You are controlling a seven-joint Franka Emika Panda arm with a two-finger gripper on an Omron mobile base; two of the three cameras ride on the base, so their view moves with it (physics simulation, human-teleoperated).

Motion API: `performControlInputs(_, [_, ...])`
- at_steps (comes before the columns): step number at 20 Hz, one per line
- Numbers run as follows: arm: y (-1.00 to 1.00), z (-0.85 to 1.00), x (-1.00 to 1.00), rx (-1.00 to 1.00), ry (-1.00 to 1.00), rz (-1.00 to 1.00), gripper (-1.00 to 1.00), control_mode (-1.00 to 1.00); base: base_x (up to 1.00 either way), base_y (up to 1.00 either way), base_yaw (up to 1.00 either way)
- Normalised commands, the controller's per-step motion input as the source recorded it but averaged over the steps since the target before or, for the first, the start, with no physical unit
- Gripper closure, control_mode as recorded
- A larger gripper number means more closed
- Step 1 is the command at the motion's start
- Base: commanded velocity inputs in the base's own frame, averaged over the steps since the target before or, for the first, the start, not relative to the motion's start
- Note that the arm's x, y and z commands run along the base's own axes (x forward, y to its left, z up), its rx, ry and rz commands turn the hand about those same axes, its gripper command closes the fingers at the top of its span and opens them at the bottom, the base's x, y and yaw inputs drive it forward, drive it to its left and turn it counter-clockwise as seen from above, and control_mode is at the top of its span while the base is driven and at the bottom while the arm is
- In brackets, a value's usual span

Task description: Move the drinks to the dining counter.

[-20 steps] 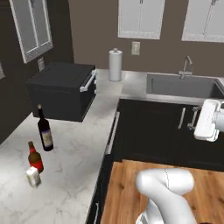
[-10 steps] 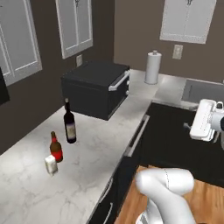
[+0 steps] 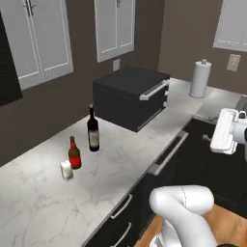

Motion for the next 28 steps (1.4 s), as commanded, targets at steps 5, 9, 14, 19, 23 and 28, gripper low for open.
performControlInputs(5, [0.0, 0.0, 0.0, 0.0, 0.0, 0.0, -1.0, 1.0, -0.43, 0.89, 0.44])
performControlInputs(9, [0.0, 0.0, 0.0, 0.0, 0.0, 0.0, -1.0, 1.0, -0.54, 0.96, 0.43])
performControlInputs(14, [0.0, 0.0, 0.0, 0.0, 0.0, 0.0, -1.0, 1.0, 0.17, 0.35, 0.3])
performControlInputs(19, [0.0, 0.0, 0.0, 0.0, 0.0, 0.0, -1.0, 1.0, 0.54, -0.06, 0.09])
performControlInputs(23, [0.0, 0.0, 0.0, 0.0, 0.0, 0.0, -1.0, 1.0, 0.65, 0.0, 0.05])
performControlInputs(28, [0.0, 0.0, 0.0, 0.0, 0.0, 0.0, -1.0, 1.0, 0.59, -0.01, 0.04])
